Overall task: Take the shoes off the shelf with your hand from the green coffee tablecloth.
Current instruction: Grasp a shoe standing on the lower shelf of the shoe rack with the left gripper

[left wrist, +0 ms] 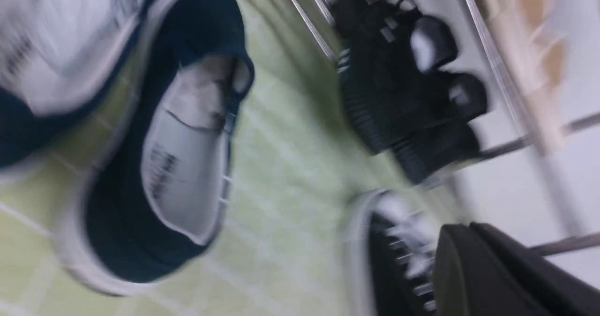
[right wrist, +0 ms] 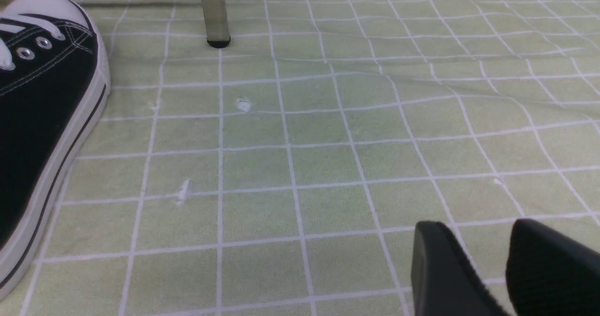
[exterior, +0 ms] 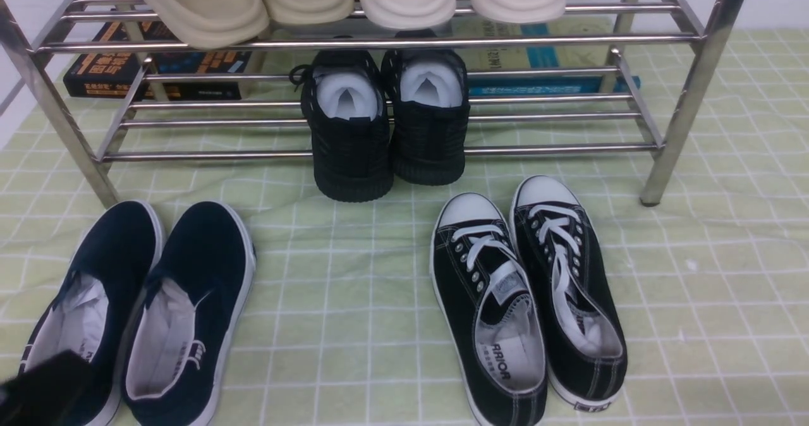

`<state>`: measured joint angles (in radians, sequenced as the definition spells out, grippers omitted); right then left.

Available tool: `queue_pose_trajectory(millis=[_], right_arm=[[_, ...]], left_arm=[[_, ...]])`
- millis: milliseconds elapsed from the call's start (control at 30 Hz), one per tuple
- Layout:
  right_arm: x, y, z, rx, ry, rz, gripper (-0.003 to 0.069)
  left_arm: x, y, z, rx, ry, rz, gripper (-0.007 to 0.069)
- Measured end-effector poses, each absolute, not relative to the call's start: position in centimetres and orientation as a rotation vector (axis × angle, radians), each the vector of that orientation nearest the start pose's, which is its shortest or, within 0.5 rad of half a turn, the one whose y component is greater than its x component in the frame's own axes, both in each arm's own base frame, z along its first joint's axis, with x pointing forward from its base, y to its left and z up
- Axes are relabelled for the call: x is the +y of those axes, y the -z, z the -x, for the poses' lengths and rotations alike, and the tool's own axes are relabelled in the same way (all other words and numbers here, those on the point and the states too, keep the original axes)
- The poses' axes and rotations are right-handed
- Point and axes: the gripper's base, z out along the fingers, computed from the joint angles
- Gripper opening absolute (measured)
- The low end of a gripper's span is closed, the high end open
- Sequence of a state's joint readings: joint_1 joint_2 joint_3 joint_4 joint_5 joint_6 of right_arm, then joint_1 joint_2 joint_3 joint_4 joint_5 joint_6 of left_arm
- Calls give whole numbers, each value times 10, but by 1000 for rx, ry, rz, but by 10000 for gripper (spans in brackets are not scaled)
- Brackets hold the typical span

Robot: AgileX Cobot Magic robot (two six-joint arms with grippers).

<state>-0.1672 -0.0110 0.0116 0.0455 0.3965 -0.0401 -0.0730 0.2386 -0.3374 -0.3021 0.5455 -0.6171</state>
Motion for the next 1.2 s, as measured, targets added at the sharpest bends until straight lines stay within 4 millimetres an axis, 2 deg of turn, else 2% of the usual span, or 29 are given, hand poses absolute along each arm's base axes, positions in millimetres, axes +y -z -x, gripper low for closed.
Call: queue_pose_trajectory(millis=[67, 100, 167, 233, 300, 367, 400, 433, 533, 567, 600, 700, 733, 800, 833, 933, 1200], right_arm=[[-7, -174, -51, 1876, 97, -147, 237], [-7, -174, -51, 1876, 97, -147, 237], [-7, -174, -51, 1876, 97, -147, 237], [-7, -174, -51, 1876, 97, -147, 237], [-7, -174, -51, 1876, 97, -147, 237], [-7, -174, -51, 1876, 97, -147, 237], [-7, -174, -51, 1876, 97, -147, 237], [-7, -174, -51, 1876, 97, -147, 237], [-7, -174, -51, 1876, 97, -147, 237], [-7, -174, -51, 1876, 97, -147, 237], [-7, -174, -51, 1876, 97, -147, 237], [-7, -174, -51, 1876, 97, -147, 239], [-7, -174, -51, 1876, 97, -147, 239], [-7, -174, -51, 1876, 97, -147, 239], [-7, -174, -51, 1876, 97, -147, 239], [-7, -174, -51, 1876, 97, -147, 239], [-7, -174, -51, 1876, 97, -147, 239]], left_arm=[[-17, -282, -73, 1991, 652, 647, 1], [-16, -283, -75, 2006, 639, 646, 1], [-13, -298, -104, 2200, 466, 644, 7], [-12, -305, -124, 2282, 382, 634, 20], [-12, -313, -157, 2370, 296, 587, 51], [-14, -315, -171, 2401, 284, 562, 66], [-19, -316, -193, 2453, 298, 510, 92], [-21, -316, -198, 2468, 305, 491, 98], [-49, -315, -232, 2573, 412, 287, 157], [-51, -315, -234, 2577, 420, 284, 161], [-66, -314, -249, 2605, 457, 221, 193], [-90, -311, -274, 2618, 469, 185, 263], [-91, -313, -274, 2610, 474, 187, 263], [-104, -313, -296, 2564, 453, 215, 328], [-105, -312, -297, 2563, 452, 218, 332], [-119, -311, -320, 2453, 490, 284, 394], [-133, -293, -353, 2282, 585, 360, 421]])
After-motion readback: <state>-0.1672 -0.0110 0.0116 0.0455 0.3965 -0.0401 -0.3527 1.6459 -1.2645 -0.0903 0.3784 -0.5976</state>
